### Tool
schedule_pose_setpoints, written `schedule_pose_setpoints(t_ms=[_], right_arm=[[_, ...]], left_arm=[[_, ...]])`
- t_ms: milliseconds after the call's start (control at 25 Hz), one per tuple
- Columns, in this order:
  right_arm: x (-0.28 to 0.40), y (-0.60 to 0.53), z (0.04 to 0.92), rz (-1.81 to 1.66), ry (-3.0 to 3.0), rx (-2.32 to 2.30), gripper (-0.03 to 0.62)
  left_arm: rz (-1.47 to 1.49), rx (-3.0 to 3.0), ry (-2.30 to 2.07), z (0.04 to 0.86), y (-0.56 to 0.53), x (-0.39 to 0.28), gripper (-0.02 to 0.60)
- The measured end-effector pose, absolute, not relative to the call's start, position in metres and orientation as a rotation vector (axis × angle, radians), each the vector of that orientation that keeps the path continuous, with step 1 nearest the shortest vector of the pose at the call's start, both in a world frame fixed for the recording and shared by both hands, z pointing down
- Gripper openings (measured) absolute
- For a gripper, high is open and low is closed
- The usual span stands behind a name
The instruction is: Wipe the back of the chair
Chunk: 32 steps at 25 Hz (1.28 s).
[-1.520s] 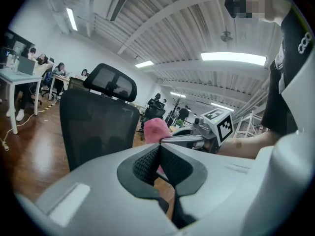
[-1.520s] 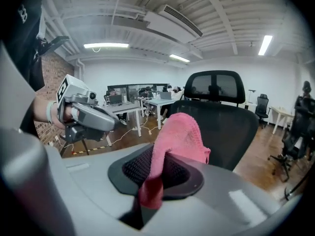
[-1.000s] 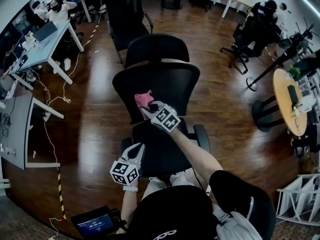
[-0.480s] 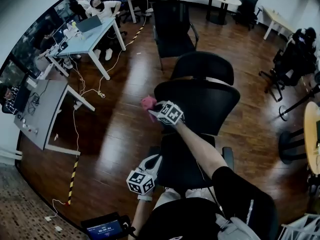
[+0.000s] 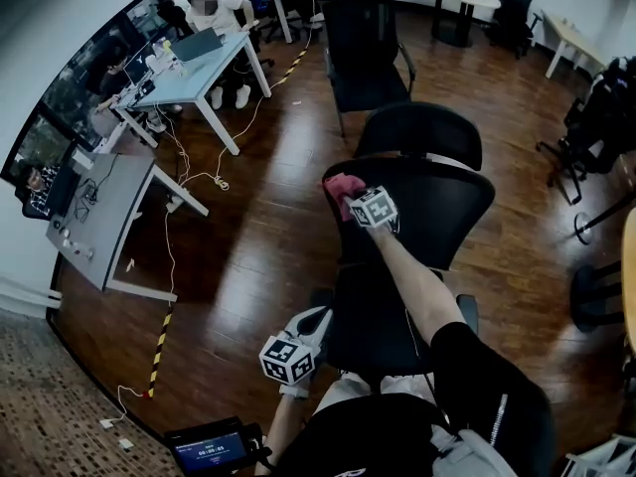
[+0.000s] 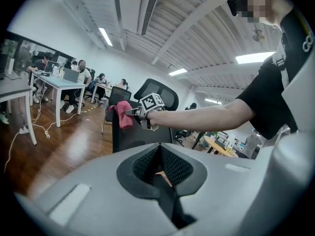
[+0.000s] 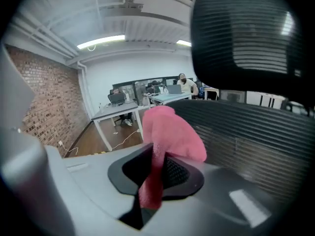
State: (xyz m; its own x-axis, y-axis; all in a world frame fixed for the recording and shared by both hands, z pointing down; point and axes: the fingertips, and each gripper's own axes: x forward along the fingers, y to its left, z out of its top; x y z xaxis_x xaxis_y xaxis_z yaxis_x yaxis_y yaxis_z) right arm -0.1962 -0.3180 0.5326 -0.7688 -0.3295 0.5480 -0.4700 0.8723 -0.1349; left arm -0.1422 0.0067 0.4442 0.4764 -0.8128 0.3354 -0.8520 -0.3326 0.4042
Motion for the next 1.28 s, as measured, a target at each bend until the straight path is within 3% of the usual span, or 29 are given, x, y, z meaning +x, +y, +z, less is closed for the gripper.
schedule_pose_setpoints(t_ms=[600,1280], right_arm=[[-0.071,-0.364,0.525,0.442,-2.485,0.847,0.041],[0.151,-0.393,0.525,0.549,-2.358,1.264,0.041]], left_arm=[[0.164,2.252,-1.296,0.441,-0.013,-0.093,-0.006],[0.201,2.359,-1.112,0.442,-0.042,-0.002,-0.006]])
